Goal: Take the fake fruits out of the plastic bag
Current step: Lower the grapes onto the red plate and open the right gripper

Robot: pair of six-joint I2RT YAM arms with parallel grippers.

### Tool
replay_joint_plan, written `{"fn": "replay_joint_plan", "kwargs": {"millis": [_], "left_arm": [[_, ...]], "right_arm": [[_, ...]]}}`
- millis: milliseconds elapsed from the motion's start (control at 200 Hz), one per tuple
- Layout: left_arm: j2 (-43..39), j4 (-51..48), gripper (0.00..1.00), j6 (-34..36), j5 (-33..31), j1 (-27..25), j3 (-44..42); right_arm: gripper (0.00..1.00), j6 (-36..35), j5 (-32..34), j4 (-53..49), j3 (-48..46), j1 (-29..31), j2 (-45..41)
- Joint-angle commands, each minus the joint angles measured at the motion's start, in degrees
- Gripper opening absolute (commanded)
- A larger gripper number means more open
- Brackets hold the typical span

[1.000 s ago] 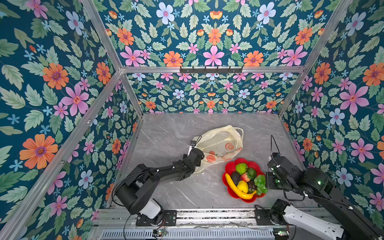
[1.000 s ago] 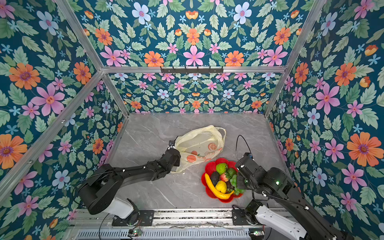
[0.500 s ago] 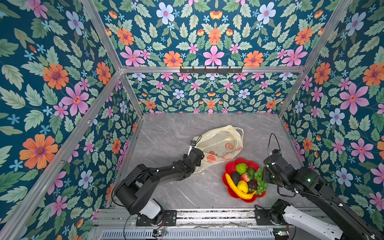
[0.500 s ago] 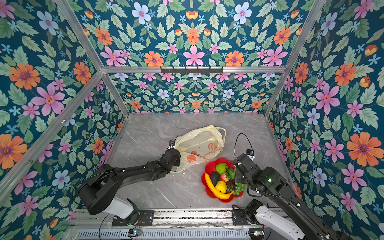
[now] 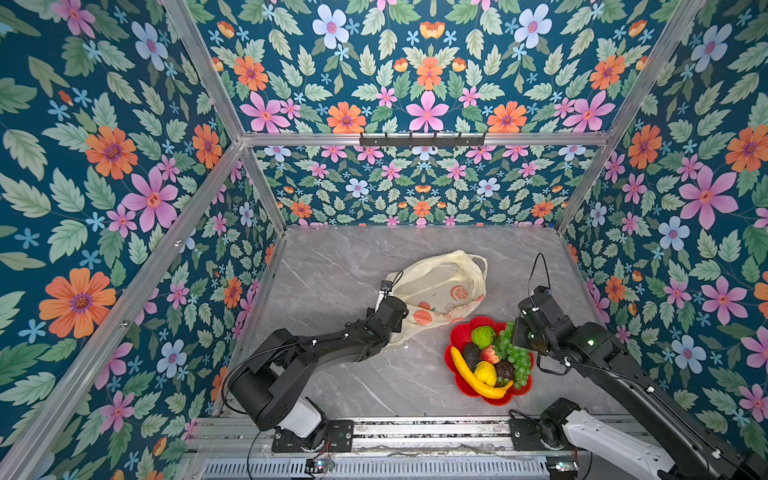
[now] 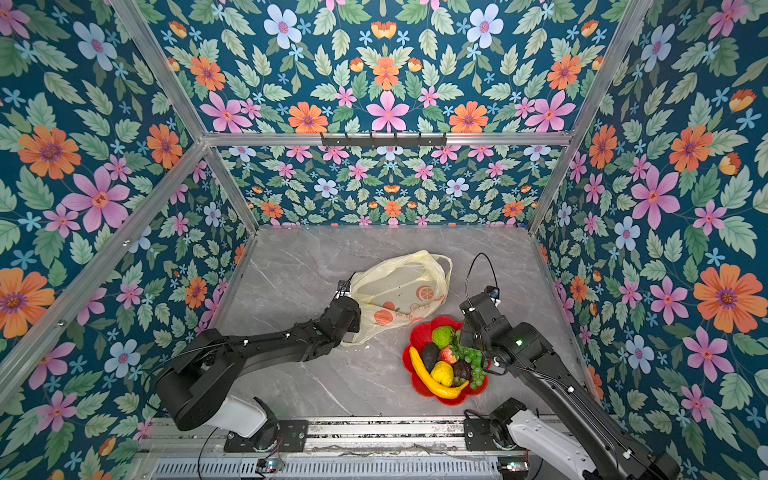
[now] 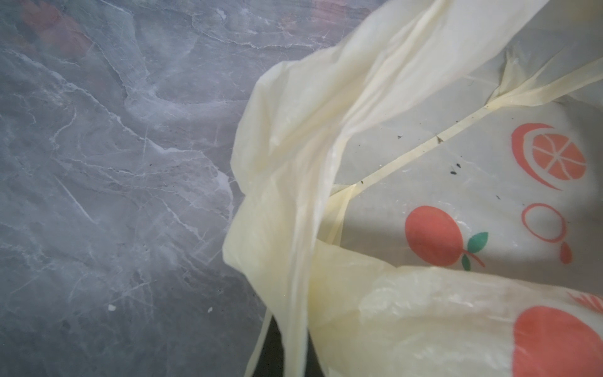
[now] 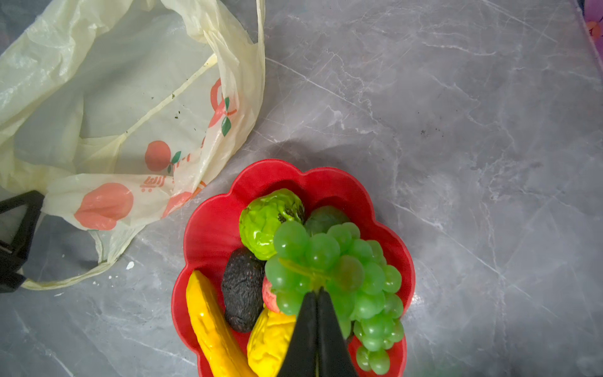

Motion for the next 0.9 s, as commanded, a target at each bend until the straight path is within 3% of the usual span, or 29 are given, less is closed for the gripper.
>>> {"fn": "replay_joint_plan", "kwargs": {"millis": [0,155,895], "left_arm": [[-0.2,-0.2,0.05,0.7,-0.2,0.1,0.4],[-0.2,-0.2,0.05,0.8,-0.3,0.0,0.4],[0.3,-0.2,0.05,0.8,-0.1,0.0,0.6]], "right_arm": [[0.0,-2.2,-3.0,4.5,-1.2,-2.5,0.8],[0.0,-3.3,-7.7,8.1,-4.2,-6.7,1.5],[0.0,-6.6,-13.7,16.0,-4.8,-6.8,14.6]]}}
